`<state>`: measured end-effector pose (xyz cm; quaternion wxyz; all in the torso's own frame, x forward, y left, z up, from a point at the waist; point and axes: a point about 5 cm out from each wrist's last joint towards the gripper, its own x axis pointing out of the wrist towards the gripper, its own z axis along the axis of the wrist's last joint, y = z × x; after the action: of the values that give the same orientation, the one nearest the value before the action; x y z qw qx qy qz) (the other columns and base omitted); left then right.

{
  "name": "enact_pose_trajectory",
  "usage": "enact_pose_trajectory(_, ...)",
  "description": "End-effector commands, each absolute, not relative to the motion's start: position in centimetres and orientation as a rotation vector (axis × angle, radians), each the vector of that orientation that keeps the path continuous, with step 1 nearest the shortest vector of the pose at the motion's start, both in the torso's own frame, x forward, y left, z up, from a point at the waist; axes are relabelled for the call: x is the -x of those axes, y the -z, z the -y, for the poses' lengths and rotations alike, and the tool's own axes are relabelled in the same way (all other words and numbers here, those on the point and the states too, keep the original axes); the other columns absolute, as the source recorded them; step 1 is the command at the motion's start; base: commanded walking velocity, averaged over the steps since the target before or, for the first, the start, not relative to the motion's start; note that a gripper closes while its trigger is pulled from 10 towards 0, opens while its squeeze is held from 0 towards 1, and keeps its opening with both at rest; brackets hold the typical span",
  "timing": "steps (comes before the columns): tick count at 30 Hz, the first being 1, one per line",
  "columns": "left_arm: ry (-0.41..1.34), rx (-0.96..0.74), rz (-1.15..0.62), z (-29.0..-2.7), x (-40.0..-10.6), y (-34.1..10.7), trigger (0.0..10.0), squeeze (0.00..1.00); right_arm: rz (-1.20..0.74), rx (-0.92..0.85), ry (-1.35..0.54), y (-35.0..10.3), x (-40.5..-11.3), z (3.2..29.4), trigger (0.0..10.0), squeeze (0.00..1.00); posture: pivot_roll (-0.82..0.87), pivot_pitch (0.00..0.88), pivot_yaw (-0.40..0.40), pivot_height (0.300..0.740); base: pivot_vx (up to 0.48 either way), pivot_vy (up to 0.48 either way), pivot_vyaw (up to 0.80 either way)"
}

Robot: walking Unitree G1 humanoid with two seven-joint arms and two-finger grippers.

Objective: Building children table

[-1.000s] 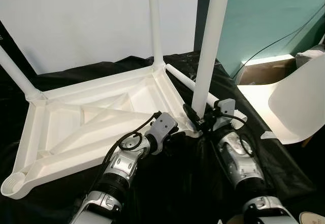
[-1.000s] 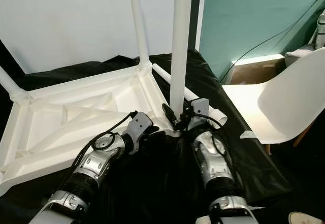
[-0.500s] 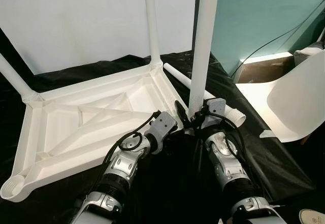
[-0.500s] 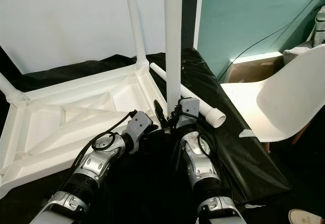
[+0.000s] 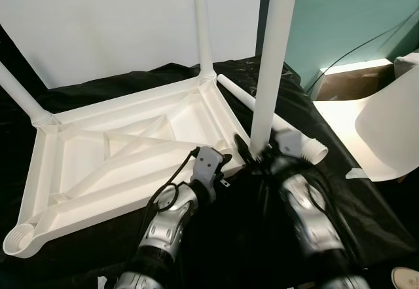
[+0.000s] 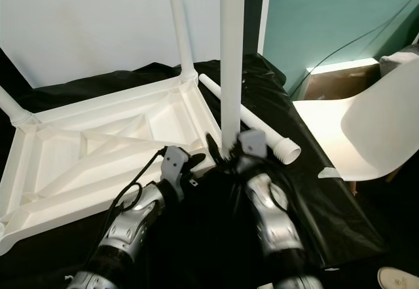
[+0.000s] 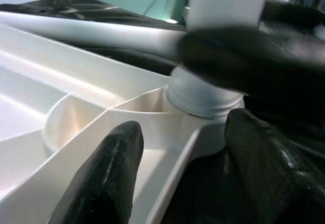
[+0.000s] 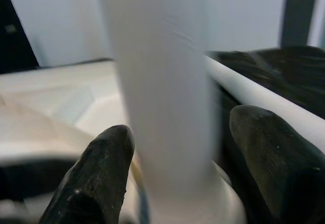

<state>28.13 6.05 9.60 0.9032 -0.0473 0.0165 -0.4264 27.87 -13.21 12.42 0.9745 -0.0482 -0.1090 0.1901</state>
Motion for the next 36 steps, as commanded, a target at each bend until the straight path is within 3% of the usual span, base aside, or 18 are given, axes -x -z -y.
enact_pose_trajectory(1,0.907,0.157,-0.127,-6.6,-27.0,-7.8,10.0,0.00,0.224,0.103,-0.399,-13.0,-27.5,13.5,10.0,0.00,0.00,0.000,0.083,0.740,0.000,0.000,0.00)
enact_pose_trajectory(17,0.806,0.241,0.016,-7.3,-27.6,-10.3,10.0,0.00,0.243,0.286,-0.326,-15.0,-25.4,15.8,10.0,0.00,-0.07,0.000,0.116,0.740,0.000,0.000,0.00)
enact_pose_trajectory(18,0.779,0.242,0.038,-7.8,-27.7,-10.7,10.0,0.00,0.219,0.364,-0.329,-15.2,-25.2,16.4,10.0,0.00,-0.08,0.000,0.114,0.740,0.000,0.000,0.00)
enact_pose_trajectory(31,0.702,0.230,0.089,-8.8,-27.6,-10.9,10.0,0.00,0.127,0.606,-0.248,-15.1,-24.7,19.1,10.0,0.00,-0.10,0.000,0.101,0.740,0.000,0.000,0.00)
enact_pose_trajectory(33,0.684,0.221,0.080,-8.7,-27.7,-10.7,10.0,0.00,0.068,0.752,-0.268,-14.6,-24.7,19.4,10.0,0.00,-0.10,0.000,0.096,0.740,0.000,0.000,0.00)
enact_pose_trajectory(36,0.681,0.213,0.074,-8.6,-27.7,-10.5,10.0,0.00,0.043,0.828,-0.281,-14.4,-24.8,19.5,10.0,0.00,-0.09,0.000,0.095,0.740,0.000,0.000,0.00)
